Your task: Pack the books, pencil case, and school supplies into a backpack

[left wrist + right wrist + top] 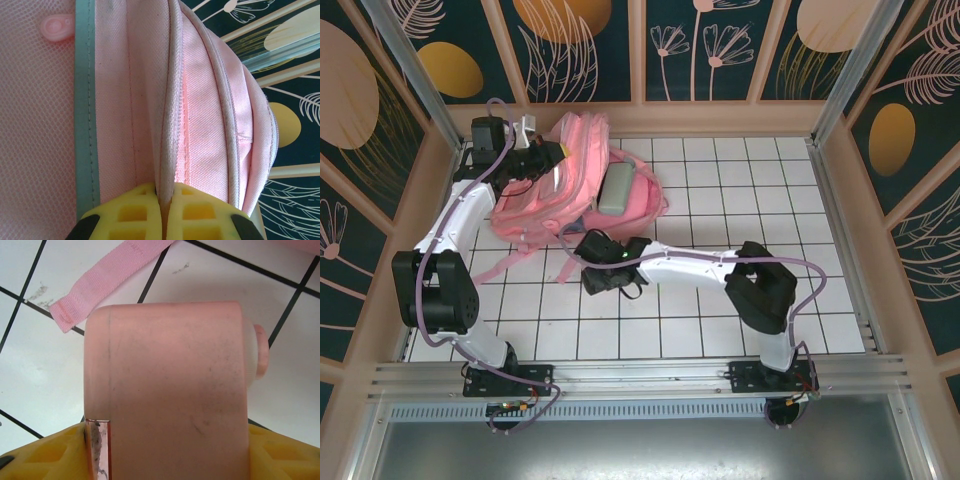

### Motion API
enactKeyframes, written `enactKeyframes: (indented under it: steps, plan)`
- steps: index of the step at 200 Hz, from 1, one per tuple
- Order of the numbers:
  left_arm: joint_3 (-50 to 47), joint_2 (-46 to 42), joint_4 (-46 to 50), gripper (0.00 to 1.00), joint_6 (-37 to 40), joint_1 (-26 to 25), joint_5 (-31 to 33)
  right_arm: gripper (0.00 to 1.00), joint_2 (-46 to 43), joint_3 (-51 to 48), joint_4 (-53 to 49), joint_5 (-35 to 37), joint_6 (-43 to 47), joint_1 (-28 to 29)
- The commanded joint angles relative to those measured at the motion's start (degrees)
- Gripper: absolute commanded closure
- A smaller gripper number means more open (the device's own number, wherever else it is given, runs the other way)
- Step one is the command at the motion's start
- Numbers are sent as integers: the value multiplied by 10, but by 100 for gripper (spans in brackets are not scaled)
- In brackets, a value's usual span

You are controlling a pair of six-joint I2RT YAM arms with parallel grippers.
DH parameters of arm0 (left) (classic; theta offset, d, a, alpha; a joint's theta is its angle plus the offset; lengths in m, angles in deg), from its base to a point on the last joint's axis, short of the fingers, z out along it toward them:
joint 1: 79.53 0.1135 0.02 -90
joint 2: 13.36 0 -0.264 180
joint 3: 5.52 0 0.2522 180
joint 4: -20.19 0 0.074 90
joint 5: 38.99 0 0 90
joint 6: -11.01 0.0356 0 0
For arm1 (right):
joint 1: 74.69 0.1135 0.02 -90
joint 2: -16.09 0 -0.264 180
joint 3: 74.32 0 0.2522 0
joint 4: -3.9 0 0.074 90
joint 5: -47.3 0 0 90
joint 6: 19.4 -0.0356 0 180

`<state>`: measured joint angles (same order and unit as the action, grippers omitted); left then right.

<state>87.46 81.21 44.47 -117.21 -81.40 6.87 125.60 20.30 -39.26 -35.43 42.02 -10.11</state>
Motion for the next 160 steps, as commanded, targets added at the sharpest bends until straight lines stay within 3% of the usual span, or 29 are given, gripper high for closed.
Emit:
enactKeyframes:
  steps: [1, 94, 160]
  plan:
    - [20, -16, -33, 100, 9, 10, -4, 46, -21, 10, -13, 10, 13, -6]
    - [25, -23, -41, 100, -5, 10, -5, 47, -74, 35, 13, -14, 34, -126]
    - [16, -27, -51, 100, -15, 10, -8, 47, 43, 185, 2, -61, 107, -168]
